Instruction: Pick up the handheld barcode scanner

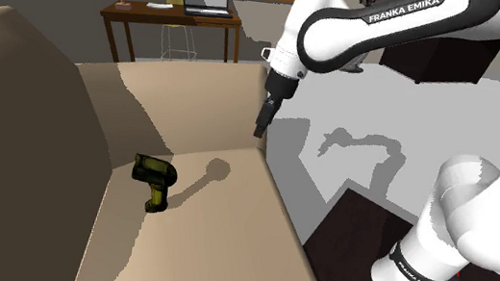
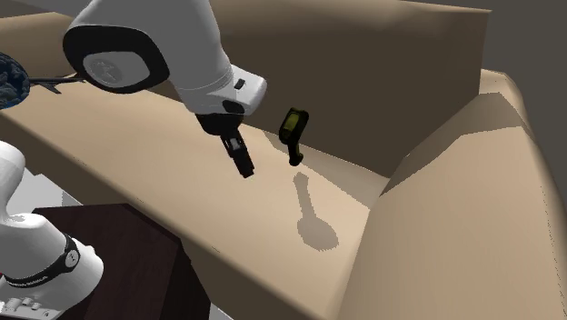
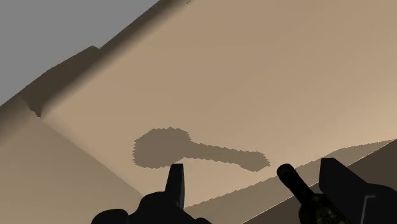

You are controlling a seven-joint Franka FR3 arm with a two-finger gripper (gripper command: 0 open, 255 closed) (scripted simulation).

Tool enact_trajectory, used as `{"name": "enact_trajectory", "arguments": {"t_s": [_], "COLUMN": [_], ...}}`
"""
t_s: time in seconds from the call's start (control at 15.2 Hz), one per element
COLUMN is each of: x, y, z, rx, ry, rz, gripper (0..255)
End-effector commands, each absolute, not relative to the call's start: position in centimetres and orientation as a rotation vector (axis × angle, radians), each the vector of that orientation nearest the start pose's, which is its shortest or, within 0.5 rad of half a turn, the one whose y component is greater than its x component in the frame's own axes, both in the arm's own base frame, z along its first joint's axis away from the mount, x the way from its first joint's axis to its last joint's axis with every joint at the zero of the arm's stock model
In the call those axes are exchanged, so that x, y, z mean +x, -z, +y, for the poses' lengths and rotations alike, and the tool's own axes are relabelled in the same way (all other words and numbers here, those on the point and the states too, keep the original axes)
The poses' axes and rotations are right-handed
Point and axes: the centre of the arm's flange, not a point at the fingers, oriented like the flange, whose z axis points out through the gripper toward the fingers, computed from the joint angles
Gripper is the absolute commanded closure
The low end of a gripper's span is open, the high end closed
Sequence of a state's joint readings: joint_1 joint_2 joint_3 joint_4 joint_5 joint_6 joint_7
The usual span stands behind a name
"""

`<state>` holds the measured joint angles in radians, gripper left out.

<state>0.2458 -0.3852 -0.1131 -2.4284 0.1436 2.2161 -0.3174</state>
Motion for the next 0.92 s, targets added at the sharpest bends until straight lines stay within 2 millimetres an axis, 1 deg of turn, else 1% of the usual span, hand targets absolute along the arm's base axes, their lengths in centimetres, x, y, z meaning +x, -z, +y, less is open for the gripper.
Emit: {"name": "enact_trajectory", "arguments": {"t_s": [0.0,0.4,0.86], "x": [45.4,49.4,53.1], "y": [-45.0,-41.8,-38.7], "z": [7.5,12.3,18.8], "rx": [-2.890,-2.764,-2.589], "ry": [0.310,0.403,0.504], "rz": [-0.647,-0.891,-1.156], "gripper": [0,0,0]}}
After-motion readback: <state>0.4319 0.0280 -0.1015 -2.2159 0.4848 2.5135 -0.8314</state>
